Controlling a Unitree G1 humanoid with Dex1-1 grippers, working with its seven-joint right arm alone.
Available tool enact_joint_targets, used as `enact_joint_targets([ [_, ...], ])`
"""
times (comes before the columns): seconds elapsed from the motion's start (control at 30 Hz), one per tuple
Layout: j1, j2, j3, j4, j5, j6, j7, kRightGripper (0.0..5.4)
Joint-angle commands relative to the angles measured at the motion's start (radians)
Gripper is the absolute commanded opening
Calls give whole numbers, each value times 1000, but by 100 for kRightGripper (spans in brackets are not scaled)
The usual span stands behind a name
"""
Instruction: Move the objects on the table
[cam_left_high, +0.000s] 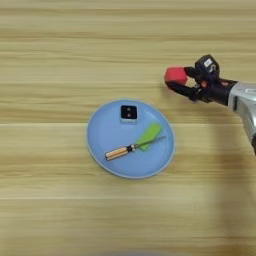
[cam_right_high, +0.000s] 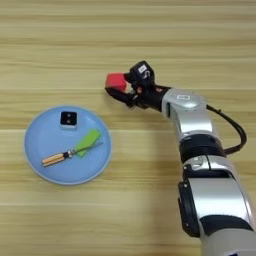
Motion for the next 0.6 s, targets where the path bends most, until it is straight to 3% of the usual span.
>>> enact_joint_targets([
  [0.03, -117, -34, -8, 57, -20, -66, -46, 315],
  [0.27, -138, -22, -6, 172, -47, -110, -67, 314],
  [0.6, -148, -17, -8, 225, -63, -134, -76, 314],
])
